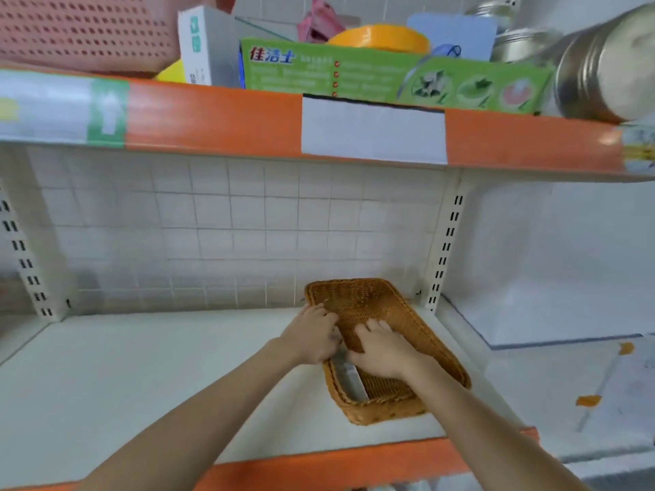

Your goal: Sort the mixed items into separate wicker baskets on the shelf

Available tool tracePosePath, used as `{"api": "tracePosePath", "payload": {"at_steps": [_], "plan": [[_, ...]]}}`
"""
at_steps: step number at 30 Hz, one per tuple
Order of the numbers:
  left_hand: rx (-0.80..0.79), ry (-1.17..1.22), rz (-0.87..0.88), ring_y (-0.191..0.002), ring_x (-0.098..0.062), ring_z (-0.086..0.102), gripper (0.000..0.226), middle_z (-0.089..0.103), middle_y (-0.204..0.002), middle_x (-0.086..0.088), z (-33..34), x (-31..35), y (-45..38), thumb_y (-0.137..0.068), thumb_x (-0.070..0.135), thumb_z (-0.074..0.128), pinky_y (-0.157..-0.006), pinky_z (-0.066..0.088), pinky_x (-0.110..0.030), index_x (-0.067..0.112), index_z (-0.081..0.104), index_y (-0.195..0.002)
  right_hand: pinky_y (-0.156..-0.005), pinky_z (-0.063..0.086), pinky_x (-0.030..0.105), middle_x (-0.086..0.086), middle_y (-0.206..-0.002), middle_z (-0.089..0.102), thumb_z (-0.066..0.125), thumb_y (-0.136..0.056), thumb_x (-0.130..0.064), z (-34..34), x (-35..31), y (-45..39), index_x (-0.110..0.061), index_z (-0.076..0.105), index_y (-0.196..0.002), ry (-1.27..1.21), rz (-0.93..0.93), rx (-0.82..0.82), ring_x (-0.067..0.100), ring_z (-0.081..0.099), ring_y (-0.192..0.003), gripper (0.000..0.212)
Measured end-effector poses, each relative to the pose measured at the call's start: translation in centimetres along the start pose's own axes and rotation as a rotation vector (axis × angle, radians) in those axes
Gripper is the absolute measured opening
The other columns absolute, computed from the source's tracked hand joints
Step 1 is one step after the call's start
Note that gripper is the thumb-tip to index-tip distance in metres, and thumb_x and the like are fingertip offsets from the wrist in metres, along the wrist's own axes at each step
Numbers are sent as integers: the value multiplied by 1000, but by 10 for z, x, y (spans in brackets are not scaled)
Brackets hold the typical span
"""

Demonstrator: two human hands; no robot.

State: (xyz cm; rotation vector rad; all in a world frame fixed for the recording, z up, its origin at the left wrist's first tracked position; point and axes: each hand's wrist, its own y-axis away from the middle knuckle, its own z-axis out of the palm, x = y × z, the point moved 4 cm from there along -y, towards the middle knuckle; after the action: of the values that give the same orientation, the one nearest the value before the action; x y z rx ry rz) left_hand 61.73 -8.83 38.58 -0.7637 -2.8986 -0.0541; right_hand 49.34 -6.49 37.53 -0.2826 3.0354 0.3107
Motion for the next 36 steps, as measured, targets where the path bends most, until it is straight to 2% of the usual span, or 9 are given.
{"api": "tracePosePath", "payload": {"at_steps": [4, 7, 11, 15, 18, 20, 22, 27, 36], "plan": [[28, 38, -87, -120, -26, 46, 30, 61, -117, -12, -1, 4, 4, -93, 18, 46, -103, 33, -33, 2, 62, -112, -101, 38, 38, 14, -149, 33, 49, -92, -47, 7, 2, -11, -8, 32, -145, -89, -41, -116, 30, 36, -134, 68], [73, 26, -137, -107, -25, 51, 22, 62, -104, -12, -5, 13, 6, -91, 12, 47, -93, 42, -34, 3, 67, -95, -77, 44, 34, 17, -134, 49, 53, -84, -40, 10, 7, -14, -3, 47, -131, -86, -77, -146, 31, 53, -112, 59], [49, -115, -215, -98, -29, 56, 17, 63, -95, -15, -8, 32, 5, -88, 11, 48, -80, 43, -33, 6, 58, -75, -67, 44, 29, 13, -122, 55, 59, -90, -28, 8, 24, -12, -1, 43, -131, -51, -93, -115, 29, 58, -104, 52], [-32, -360, -250, -116, -27, 47, 34, 59, -118, -11, 1, 45, -5, -95, 32, 49, -103, 33, -35, 6, 61, -113, -62, 43, 26, 15, -125, 55, 55, -94, -18, 1, 41, -5, 1, 22, -147, -144, -55, -17, 28, 59, -104, 65], [-86, -431, -267, -122, -27, 43, 41, 57, -126, -8, 10, 49, -14, -94, 40, 50, -111, 25, -40, 10, 60, -121, -61, 43, 27, 15, -119, 59, 47, -95, -13, -10, 52, 1, -1, 13, -150, -216, -55, 104, 25, 59, -93, 66], [-104, -418, -277, -122, -28, 44, 39, 57, -126, -11, 15, 53, -21, -94, 37, 51, -110, 27, -41, 9, 61, -119, -54, 40, 26, 14, -107, 63, 45, -94, -12, -16, 60, 4, -2, 10, -151, -235, -55, 176, 21, 56, -80, 68], [-82, -338, -278, -119, -30, 48, 36, 55, -125, -14, 18, 57, -27, -93, 31, 53, -105, 35, -40, 7, 59, -119, -56, 41, 27, 11, -99, 63, 45, -94, -12, -16, 65, 5, -3, 9, -152, -215, -66, 221, 22, 58, -80, 69], [-47, -89, -342, -111, -29, 55, 36, 48, -123, -16, 22, 60, -31, -91, 16, 55, -88, 48, -32, 4, 49, -124, -71, 50, 35, 13, -112, 63, 42, -96, -15, -11, 61, 11, -5, 10, -153, -42, -127, 241, 28, 64, -94, 66], [19, 52, -480, -116, -30, 55, 54, 52, -127, -16, 25, 55, -33, -92, 7, 48, -90, 48, -32, -2, 29, -142, -66, 47, 33, 13, -113, 64, 40, -97, -15, -7, 61, 7, -5, 11, -153, 11, -171, 228, 28, 64, -93, 63]]}}
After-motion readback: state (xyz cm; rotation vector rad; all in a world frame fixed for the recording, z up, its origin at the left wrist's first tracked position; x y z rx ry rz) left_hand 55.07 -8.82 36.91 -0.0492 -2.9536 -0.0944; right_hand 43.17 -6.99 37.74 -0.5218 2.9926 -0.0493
